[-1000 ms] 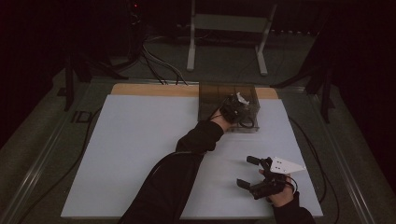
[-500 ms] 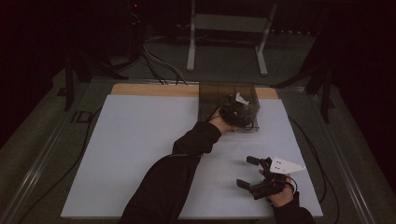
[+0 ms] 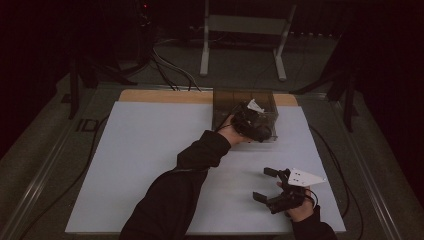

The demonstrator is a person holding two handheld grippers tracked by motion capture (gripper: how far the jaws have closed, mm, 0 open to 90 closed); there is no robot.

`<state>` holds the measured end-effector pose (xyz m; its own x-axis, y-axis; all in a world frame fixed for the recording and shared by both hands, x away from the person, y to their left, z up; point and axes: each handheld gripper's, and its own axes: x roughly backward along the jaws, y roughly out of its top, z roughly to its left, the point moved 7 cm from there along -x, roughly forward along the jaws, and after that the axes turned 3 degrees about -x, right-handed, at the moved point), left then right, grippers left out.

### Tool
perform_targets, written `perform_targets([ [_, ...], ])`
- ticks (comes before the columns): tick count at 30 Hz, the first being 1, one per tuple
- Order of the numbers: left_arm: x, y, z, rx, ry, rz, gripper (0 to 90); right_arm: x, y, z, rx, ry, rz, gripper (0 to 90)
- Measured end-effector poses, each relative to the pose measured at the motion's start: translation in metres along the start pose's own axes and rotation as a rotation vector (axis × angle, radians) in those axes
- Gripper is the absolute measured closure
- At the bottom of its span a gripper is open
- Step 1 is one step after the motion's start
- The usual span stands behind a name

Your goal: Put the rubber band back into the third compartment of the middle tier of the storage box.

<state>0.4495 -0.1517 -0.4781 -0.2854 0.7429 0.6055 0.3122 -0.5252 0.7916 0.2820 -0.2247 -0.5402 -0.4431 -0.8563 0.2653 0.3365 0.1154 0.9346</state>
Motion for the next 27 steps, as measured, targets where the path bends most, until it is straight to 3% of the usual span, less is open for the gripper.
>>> perform_targets([
  [3,0.01,-0.001,-0.001,-0.002,-0.04,-0.009,7.7,-0.001,0.0,0.0,-0.004,-0.001,0.003,0.0],
  [5,0.014,-0.002,-0.001,-0.009,-0.034,-0.01,7.6,-0.001,0.0,0.0,-0.002,-0.002,0.005,0.0],
  [10,0.026,-0.006,-0.002,-0.025,-0.067,-0.023,1.0,-0.002,0.0,0.001,0.007,-0.006,0.007,0.0],
  [16,0.043,-0.004,0.002,-0.039,-0.059,-0.07,0.2,-0.003,-0.001,0.0,0.003,-0.006,0.012,0.0],
  [22,0.056,-0.007,0.003,-0.036,-0.112,-0.059,0.2,-0.003,-0.002,0.0,0.002,-0.005,0.016,0.0],
  [27,0.064,-0.01,0.004,-0.059,-0.108,-0.075,0.2,-0.003,-0.002,0.0,-0.001,-0.004,0.016,0.0],
])
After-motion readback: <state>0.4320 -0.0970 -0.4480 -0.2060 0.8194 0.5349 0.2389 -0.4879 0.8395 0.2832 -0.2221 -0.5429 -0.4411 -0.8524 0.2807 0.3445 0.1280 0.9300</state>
